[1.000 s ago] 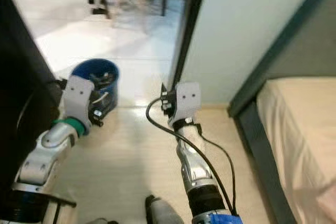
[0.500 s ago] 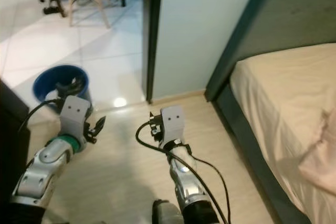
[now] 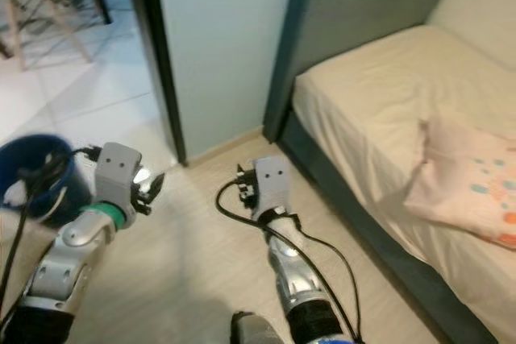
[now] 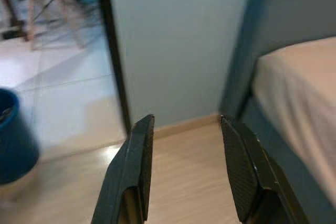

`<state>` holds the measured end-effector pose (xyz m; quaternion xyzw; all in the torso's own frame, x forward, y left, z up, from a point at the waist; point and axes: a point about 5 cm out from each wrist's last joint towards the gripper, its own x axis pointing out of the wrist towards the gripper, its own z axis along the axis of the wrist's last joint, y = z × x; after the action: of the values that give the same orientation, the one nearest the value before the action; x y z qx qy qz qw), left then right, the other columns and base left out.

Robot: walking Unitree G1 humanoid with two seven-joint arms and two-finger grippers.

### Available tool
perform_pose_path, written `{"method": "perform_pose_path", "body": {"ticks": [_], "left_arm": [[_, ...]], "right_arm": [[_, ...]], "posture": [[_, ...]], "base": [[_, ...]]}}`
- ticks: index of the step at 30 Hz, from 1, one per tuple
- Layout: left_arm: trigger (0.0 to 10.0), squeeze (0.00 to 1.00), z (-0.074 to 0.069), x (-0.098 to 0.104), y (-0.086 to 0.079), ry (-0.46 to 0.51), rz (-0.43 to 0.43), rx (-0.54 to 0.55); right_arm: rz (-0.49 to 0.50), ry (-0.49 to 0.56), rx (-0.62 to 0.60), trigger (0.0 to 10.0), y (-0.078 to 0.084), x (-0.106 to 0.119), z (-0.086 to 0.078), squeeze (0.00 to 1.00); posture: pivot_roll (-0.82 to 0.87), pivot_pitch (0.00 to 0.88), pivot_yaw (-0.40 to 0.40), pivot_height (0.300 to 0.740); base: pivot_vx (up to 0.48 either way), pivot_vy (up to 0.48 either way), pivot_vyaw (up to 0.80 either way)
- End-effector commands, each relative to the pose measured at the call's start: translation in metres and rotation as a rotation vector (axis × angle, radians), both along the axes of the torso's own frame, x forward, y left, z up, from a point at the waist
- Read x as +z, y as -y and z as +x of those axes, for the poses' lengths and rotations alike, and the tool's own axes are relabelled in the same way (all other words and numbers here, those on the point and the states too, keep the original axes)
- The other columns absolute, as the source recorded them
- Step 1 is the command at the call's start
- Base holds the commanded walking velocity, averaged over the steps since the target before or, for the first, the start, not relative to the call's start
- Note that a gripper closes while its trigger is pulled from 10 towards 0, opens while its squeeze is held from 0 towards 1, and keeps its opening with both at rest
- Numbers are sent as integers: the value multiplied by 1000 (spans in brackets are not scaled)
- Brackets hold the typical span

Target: Clean up the room

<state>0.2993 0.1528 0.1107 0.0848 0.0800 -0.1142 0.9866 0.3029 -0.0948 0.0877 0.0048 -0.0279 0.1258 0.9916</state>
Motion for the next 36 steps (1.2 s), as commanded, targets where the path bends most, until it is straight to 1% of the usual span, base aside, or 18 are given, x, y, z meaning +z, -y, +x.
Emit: {"method": "perform_pose_path", "body": {"ticks": [1, 29, 34, 36], "left_arm": [[10000, 0, -3, -9, -3, -35, 9, 5], [10000, 0, -1, -11, -2, -30, 2, -3], [10000, 0, -1, -13, -2, -33, 3, -3], [10000, 0, -2, -19, -4, -50, 5, 3]], "right_arm": [[11, -16, 3, 10000, -3, -5, -3, 0], [10, 0, 3, 10000, -1, -2, -1, 0], [5, -6, 4, 10000, 0, -5, -2, 0], [-11, -18, 4, 10000, 1, -9, -3, 0]], "posture": [[26, 61, 16, 740], [16, 53, 16, 740], [15, 49, 14, 740], [9, 46, 11, 740]], "base": [[0, 0, -800], [0, 0, -800], [0, 0, -800], [0, 0, -800]]}}
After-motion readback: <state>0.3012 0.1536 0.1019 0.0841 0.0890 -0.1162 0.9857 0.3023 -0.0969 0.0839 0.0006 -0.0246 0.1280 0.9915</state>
